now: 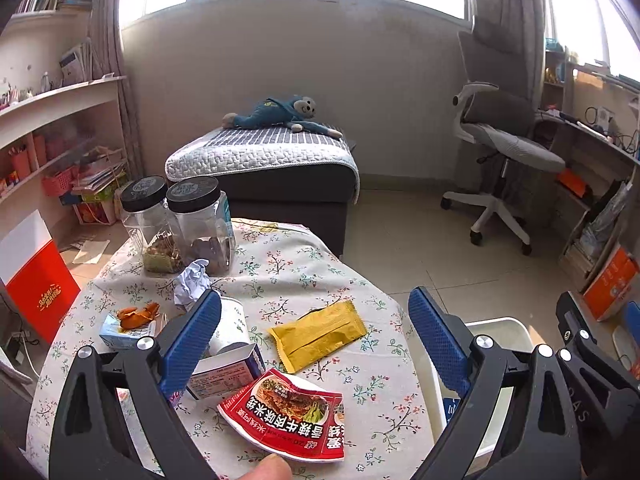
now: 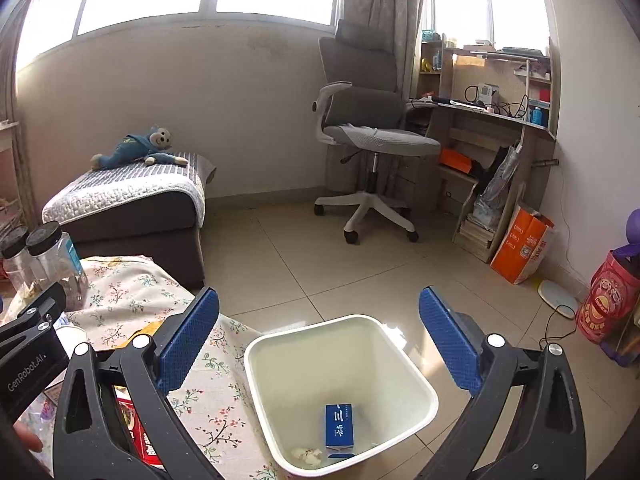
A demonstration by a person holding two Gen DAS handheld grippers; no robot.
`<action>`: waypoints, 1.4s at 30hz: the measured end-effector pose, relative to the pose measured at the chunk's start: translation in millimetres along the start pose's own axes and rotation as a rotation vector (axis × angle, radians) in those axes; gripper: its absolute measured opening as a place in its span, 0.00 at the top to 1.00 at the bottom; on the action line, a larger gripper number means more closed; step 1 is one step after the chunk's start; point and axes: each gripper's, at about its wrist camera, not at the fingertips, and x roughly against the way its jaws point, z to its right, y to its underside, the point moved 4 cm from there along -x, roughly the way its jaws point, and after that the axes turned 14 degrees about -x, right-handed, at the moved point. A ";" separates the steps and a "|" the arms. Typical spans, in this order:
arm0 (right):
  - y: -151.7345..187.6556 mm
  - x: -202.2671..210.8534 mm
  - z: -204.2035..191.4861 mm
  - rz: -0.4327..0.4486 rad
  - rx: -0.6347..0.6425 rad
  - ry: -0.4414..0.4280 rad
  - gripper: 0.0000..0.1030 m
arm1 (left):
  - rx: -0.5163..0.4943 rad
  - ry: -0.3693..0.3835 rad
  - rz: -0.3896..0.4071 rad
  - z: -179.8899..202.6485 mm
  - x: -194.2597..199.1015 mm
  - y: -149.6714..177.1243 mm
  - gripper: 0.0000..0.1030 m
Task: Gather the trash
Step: 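Move both open tools back over the table, then grasp another white tissue wad with the left tool while the right grasps the clear plastic bottle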
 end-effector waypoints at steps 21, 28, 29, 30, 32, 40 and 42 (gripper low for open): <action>31.0 20.6 -117.2 -0.068 0.076 -0.183 0.07 | 0.095 -0.161 -0.087 -119.6 -3.9 42.2 0.11; 57.0 24.7 -158.4 -0.124 0.118 -0.239 0.07 | 0.156 -0.214 -0.183 -172.5 -15.5 72.0 0.11; 61.8 24.8 -164.9 -0.137 0.128 -0.249 0.07 | 0.167 -0.219 -0.206 -180.4 -18.5 77.3 0.11; 67.2 25.4 -171.4 -0.151 0.139 -0.258 0.07 | 0.183 -0.218 -0.231 -189.1 -21.9 83.9 0.11; 77.4 26.5 -185.5 -0.182 0.155 -0.279 0.07 | 0.228 -0.202 -0.294 -207.0 -30.3 98.8 0.11; 113.1 19.9 -218.9 -0.412 0.176 -0.363 0.07 | 0.423 -0.121 -0.639 -264.5 -76.2 184.6 0.23; 121.2 14.8 -222.5 -0.491 0.154 -0.376 0.07 | 0.451 -0.084 -0.683 -267.4 -85.0 198.1 0.27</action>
